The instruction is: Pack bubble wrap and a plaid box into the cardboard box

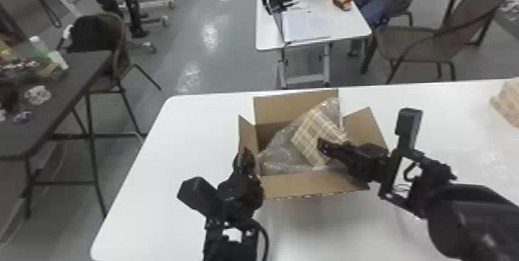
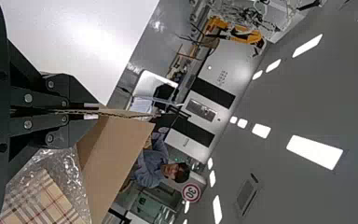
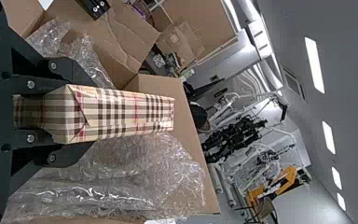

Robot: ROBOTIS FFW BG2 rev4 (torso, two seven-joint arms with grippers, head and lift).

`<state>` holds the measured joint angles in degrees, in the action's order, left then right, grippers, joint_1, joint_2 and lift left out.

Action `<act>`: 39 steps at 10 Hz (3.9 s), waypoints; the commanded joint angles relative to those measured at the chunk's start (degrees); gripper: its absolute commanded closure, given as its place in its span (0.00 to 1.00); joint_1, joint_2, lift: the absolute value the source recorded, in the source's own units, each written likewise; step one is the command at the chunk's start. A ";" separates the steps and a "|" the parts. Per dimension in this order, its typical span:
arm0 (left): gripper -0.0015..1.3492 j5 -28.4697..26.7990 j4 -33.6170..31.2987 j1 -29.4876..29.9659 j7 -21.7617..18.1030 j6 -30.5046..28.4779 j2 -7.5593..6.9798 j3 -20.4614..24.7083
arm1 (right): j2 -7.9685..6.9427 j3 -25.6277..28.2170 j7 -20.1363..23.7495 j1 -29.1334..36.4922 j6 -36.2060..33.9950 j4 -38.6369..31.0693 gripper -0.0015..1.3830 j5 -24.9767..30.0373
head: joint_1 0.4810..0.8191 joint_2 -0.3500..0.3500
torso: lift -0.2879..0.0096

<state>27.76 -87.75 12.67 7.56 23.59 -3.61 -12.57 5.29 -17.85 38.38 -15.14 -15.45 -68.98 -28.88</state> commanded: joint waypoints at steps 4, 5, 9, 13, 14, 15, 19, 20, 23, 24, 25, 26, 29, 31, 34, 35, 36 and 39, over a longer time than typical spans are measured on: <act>0.86 0.19 0.04 0.07 0.00 0.14 0.00 0.00 | 0.51 -0.08 0.03 1.34 0.68 -4.76 0.27 -1.97 | 0.63 0.82 | 0.72; 0.86 0.19 0.04 0.07 0.00 0.14 0.00 0.09 | 0.68 0.27 -0.06 2.31 0.07 -7.57 0.27 -2.76 | 0.63 0.83 | 0.72; 0.86 0.36 0.13 -0.01 0.00 -0.03 0.00 0.00 | 0.77 10.46 -0.06 7.76 -2.04 -23.30 0.27 2.78 | 0.63 0.81 | 0.72; 0.86 0.45 0.13 0.07 0.00 0.14 0.00 0.18 | 0.77 28.13 -4.28 19.36 -2.92 -36.57 0.27 4.54 | 0.63 0.61 | 0.72; 0.86 0.45 0.13 0.07 0.00 0.14 0.00 0.35 | 0.68 31.21 -5.77 22.08 -2.04 -38.86 0.27 3.66 | 0.63 0.55 | 0.72; 0.86 0.45 0.13 0.07 0.00 0.06 0.00 0.44 | 0.68 33.67 -6.48 24.37 -1.69 -40.44 0.27 3.04 | 0.63 0.48 | 0.72; 0.86 -0.25 0.30 -0.37 -0.53 -1.79 0.00 4.75 | -1.07 40.08 -6.39 29.73 1.74 -41.50 0.27 4.45 | 0.63 0.37 | 0.72; 0.86 -0.95 0.57 -0.54 -0.70 -2.67 0.09 6.33 | -0.90 40.08 -6.39 30.26 2.27 -40.88 0.27 4.19 | 0.63 0.37 | 0.72; 0.86 -5.52 1.71 -0.89 0.26 -3.11 3.25 13.53 | -1.07 39.99 -6.04 30.34 2.44 -40.18 0.27 3.40 | 0.63 0.41 | 0.72; 0.86 -7.37 2.24 -1.24 0.26 -3.46 3.75 16.70 | -1.16 39.99 -5.60 30.26 2.62 -40.09 0.27 3.57 | 0.63 0.45 | 0.72; 0.86 -8.42 2.94 -2.04 -0.09 -3.72 3.75 19.07 | -1.25 39.99 -5.42 30.26 2.71 -39.91 0.27 3.66 | 0.63 0.47 | 0.72; 0.86 -8.95 3.47 -2.65 -0.18 -4.16 3.75 20.65 | -1.25 39.99 -5.42 30.17 2.79 -39.91 0.27 3.83 | 0.63 0.51 | 0.72; 0.86 -8.95 4.70 -3.27 2.46 -3.55 3.75 21.53 | -1.25 40.26 -4.98 30.61 10.62 -38.33 0.27 9.02 | 0.63 0.58 | 0.72; 0.86 -11.76 5.84 -3.53 7.12 -1.61 3.75 22.94 | -1.25 40.26 -4.98 31.22 11.49 -36.84 0.27 8.41 | 0.63 0.59 | 0.72; 0.86 -15.02 7.86 -4.58 15.91 2.25 3.75 25.58 | -1.34 40.17 -4.54 30.87 11.41 -36.22 0.27 7.97 | 0.63 0.67 | 0.72; 0.86 -15.28 8.12 -4.58 20.92 3.57 3.75 24.87 | -1.34 40.08 -4.28 30.70 11.41 -35.87 0.27 7.79 | 0.63 0.70 | 0.72; 0.86 -14.84 8.30 -4.58 23.82 4.19 3.75 24.26 | -1.34 39.91 -4.19 30.61 11.05 -35.69 0.27 7.61 | 0.63 0.72 | 0.72; 0.86 -14.14 8.30 -4.15 34.28 5.68 3.75 19.60 | -1.34 39.55 -3.75 29.99 10.53 -35.17 0.27 7.35 | 0.63 0.74 | 0.72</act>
<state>13.47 -79.44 8.42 41.94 29.14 -0.18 7.79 3.95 21.79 34.59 14.97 -4.84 -104.27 -21.45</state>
